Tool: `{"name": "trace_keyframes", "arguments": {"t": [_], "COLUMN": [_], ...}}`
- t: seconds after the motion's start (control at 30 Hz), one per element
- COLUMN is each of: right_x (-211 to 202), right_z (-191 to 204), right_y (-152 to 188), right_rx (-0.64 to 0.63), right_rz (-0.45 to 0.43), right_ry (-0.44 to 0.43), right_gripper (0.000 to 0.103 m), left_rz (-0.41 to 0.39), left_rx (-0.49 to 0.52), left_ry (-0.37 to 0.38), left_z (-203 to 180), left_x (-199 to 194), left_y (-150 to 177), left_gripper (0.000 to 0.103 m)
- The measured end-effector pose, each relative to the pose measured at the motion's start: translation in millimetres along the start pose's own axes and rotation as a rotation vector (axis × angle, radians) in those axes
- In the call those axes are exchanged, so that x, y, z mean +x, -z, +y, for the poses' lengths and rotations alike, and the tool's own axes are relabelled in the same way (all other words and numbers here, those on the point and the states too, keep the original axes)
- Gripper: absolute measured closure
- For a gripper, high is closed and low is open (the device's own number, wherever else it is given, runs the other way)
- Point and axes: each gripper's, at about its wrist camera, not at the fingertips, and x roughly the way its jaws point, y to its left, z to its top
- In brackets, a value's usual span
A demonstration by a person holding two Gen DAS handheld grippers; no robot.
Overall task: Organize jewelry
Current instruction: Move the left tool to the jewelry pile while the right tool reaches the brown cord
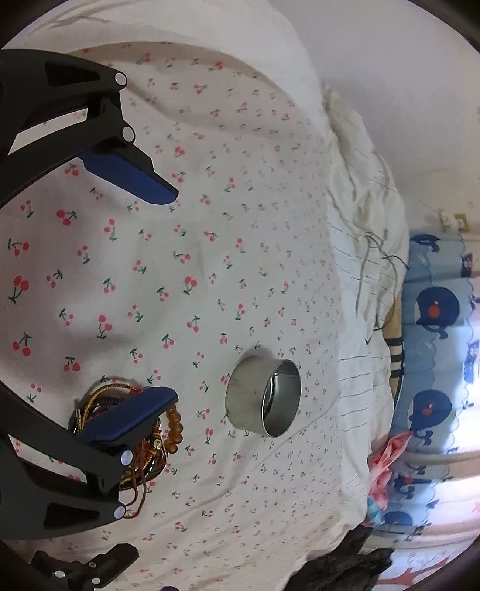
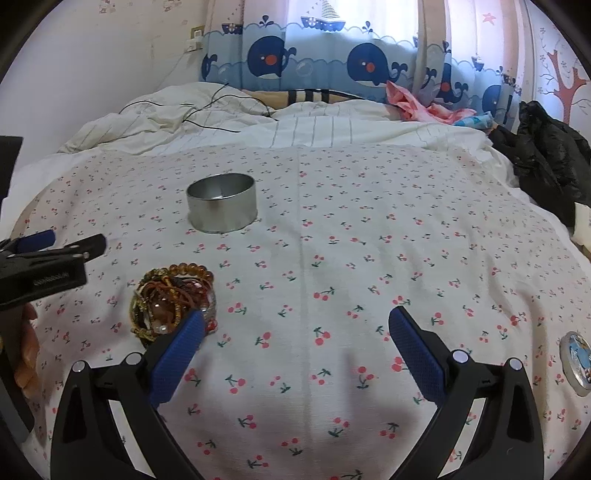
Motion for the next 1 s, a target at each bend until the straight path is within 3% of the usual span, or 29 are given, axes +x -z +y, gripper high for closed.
{"name": "trace_keyframes", "arguments": {"t": [0.1,0.23,1.0], "right_x": [-2.4,-1.9,-3.6], "right_z": [5.9,11.9,14.5], "right_y": [-0.1,1.2,0.0], "right_rx": [-0.023,-0.045,-0.056], "right_rz": [-0.01,-0.005,-0.003], "right_ry": [-0.012,-0.009,-0.056], "right_gripper": [0.007,0.007,0.007], "left_rz": [0.005,0.045,0.062], "left_rx": [0.007,-0.046,-0.034], "left_ry": [0.008,0.077,0.103], "left_z": [0.7,7.9,6.0], "left_x": [2.8,9.0,12.9], "left_y": [1.8,2.9,4.0], "left_gripper": [0.008,0.008,0.008]}}
